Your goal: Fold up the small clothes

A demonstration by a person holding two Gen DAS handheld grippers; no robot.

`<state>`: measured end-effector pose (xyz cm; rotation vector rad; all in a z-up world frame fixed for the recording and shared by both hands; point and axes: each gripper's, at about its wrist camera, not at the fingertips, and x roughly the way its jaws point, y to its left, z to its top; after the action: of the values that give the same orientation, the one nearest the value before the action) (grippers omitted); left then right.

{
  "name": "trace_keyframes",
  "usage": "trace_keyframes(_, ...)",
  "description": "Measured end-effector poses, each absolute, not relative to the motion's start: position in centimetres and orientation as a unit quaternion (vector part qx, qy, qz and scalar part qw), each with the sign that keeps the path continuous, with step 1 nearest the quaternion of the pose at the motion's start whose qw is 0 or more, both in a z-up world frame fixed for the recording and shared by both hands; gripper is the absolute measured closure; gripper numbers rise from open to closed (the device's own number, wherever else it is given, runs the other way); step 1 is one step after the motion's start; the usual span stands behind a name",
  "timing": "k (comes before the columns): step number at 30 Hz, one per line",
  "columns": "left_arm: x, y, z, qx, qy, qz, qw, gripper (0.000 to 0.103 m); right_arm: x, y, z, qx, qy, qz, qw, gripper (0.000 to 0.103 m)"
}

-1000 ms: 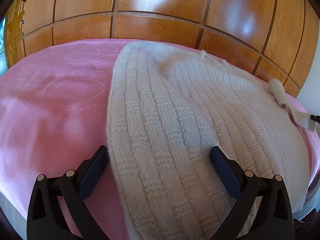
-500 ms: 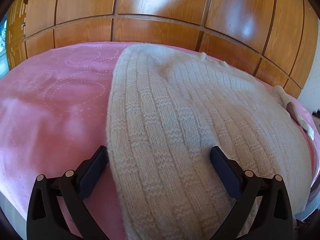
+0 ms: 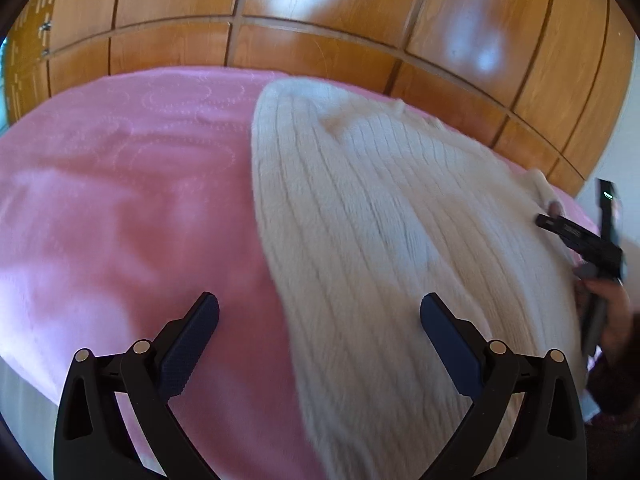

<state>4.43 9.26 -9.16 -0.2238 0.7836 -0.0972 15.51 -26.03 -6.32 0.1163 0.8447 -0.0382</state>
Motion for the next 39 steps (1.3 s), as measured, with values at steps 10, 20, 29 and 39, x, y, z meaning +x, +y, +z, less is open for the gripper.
trace_keyframes(10,2.4,6.5,-8.6,-0.066,0.439,-0.115,0.889,0.069,15.9,-27.9,-6.9,0.084,0.412,-0.018,0.907,0.004)
trace_keyframes(20,2.3,11.9,-4.7,-0.055,0.458,-0.126,0.878,0.095,15.5,-28.1,-6.7,0.083,0.41,-0.022,0.908,0.004)
trace_keyframes(29,3.9,18.6,-4.9,-0.048,0.454,-0.032,0.889,0.097,15.6,-27.8,-6.8,0.078,0.412,-0.025,0.908,0.003)
trace_keyframes(39,12.0,29.2,-0.6,0.096,0.398,0.163,0.898,0.098,15.8,-27.5,-6.9,0.073,0.414,-0.03,0.907,0.003)
